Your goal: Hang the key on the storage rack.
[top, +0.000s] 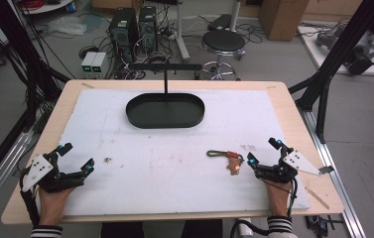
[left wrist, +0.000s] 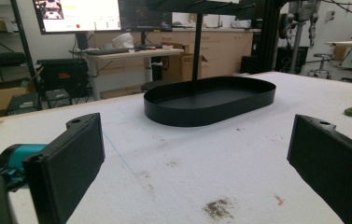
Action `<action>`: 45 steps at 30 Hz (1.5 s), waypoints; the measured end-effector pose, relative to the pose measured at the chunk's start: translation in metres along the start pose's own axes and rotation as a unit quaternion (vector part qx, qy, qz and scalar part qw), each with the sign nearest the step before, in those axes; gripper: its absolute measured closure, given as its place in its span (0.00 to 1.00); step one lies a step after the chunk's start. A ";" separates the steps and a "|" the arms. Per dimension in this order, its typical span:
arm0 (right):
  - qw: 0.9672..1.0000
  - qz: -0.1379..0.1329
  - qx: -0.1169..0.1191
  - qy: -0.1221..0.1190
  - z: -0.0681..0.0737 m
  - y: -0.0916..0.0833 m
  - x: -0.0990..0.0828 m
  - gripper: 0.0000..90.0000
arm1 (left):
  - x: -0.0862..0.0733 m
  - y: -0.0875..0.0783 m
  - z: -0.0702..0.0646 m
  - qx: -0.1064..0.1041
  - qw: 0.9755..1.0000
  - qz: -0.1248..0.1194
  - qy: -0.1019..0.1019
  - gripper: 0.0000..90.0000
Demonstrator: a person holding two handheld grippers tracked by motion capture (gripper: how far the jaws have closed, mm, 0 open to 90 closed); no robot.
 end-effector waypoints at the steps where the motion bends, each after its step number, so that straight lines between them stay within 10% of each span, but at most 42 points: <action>1: 1.000 0.000 0.000 -0.003 0.000 0.000 0.000 0.00 | 0.000 0.000 0.000 0.000 1.000 0.002 0.001 0.05; 19: 1.000 0.000 -0.003 0.001 -0.001 0.000 0.001 0.00 | 0.000 0.002 0.000 -0.002 1.000 0.007 -0.001 0.05; 32: 0.998 0.052 0.029 0.006 -0.007 0.007 0.027 0.00 | 0.000 0.002 0.000 -0.002 1.000 0.010 0.000 0.05; 38: 0.993 0.102 0.065 -0.003 -0.009 0.020 0.045 0.00 | 0.000 0.002 0.000 -0.002 1.000 0.011 0.001 0.05; 45: 0.975 0.187 0.117 -0.031 -0.008 0.044 0.069 0.00 | 0.000 0.002 0.000 -0.002 1.000 0.011 0.001 0.05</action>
Point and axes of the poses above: each handheld gripper's, and its own axes: y roughly forward along the jaws, x roughly out of its top, z roughly to its left, the point moved 4 cm from there along y, roughly forward along the jaws, and after that the axes turned 14 degrees about x, right-handed, at the moved point
